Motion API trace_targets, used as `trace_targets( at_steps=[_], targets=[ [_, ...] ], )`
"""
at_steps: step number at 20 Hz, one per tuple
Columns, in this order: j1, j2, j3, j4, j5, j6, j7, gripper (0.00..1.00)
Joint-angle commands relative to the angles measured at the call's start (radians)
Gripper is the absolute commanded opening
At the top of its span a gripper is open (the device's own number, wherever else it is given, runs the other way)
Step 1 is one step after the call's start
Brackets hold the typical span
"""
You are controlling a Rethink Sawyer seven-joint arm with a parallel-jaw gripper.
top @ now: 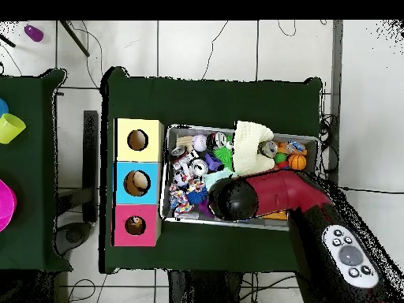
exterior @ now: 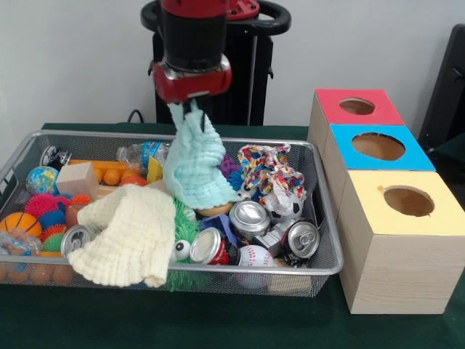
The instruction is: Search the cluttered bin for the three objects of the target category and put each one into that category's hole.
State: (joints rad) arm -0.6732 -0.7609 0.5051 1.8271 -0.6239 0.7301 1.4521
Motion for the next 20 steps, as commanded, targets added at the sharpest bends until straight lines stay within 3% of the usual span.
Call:
trace_targets(
  at_steps=[1,8,19,20],
  targets=[
    [0.076,0.163,-0.096,-0.041,-0.011,-0.138,0.221,0.00],
    [0.123,0.208,-0.143,-0.054,0.028,-0.197,0.230,0.00],
    [0.143,0.231,-0.209,-0.008,0.011,-0.358,0.212,0.00],
    [0.143,0.232,-0.214,-0.003,0.023,-0.384,0.204,1.00]
  ],
)
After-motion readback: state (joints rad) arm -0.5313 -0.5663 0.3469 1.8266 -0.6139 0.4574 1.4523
